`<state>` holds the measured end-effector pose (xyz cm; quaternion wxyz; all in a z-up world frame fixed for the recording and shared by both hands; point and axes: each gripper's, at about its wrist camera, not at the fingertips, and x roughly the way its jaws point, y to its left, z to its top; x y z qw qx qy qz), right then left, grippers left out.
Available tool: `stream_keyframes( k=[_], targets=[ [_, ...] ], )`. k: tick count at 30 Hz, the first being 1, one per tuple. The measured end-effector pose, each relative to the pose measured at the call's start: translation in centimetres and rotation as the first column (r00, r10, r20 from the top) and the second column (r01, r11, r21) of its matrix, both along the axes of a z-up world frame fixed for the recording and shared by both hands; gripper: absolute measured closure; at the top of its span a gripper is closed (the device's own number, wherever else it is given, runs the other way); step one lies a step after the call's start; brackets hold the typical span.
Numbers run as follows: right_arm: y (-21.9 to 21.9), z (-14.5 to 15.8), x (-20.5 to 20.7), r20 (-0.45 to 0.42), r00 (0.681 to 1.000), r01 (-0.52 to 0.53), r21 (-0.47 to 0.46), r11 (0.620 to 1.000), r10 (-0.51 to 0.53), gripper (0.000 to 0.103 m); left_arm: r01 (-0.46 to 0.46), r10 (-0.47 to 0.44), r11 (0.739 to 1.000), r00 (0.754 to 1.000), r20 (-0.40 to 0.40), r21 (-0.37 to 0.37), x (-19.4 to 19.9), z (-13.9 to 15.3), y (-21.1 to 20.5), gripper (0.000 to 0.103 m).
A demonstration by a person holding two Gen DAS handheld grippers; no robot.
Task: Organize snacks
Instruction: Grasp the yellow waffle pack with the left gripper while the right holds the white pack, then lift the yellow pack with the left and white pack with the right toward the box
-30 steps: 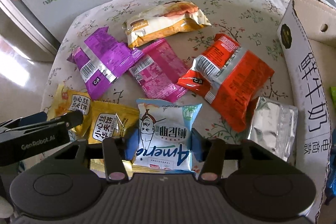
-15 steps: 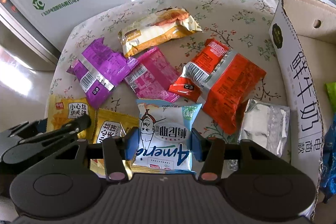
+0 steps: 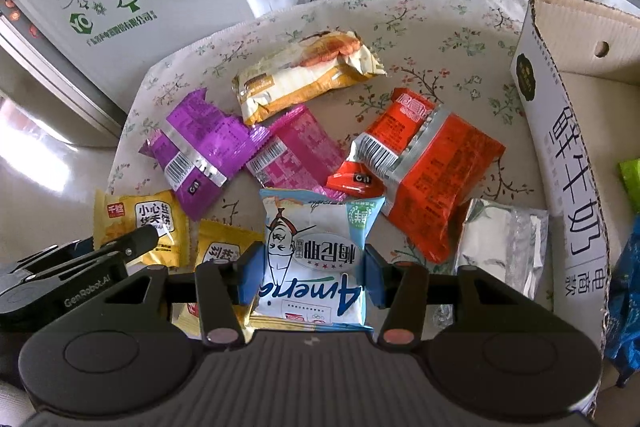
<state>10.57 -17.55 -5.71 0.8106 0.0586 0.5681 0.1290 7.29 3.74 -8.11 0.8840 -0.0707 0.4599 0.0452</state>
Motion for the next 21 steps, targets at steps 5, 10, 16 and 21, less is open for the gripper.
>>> stream_keyframes(
  k=[5, 10, 16, 21],
  targets=[
    [-0.1, 0.3, -0.1, 0.006, 1.0, -0.001, 0.011, 1.0, 0.001, 0.045, -0.014, 0.015, 1.0, 1.0, 0.017, -0.02, -0.5, 1.1, 0.1, 0.073],
    [-0.5, 1.1, -0.1, 0.022, 1.0, 0.002, 0.031, 1.0, -0.002, 0.045, -0.012, 0.014, 0.999, 0.999, 0.045, -0.032, -0.9, 2.4, -0.1, 0.077],
    [-0.8, 1.6, -0.1, 0.031, 1.0, 0.004, 0.048, 0.999, -0.006, 0.045, -0.015, 0.016, 0.999, 0.999, 0.039, -0.034, -0.9, 2.7, -0.4, 0.086],
    [-1.1, 1.6, -0.2, 0.03, 1.0, 0.008, 0.051, 0.999, -0.009, 0.045, -0.084, 0.083, 0.993, 0.997, -0.009, -0.086, -0.6, 1.5, 0.9, 0.085]
  ],
)
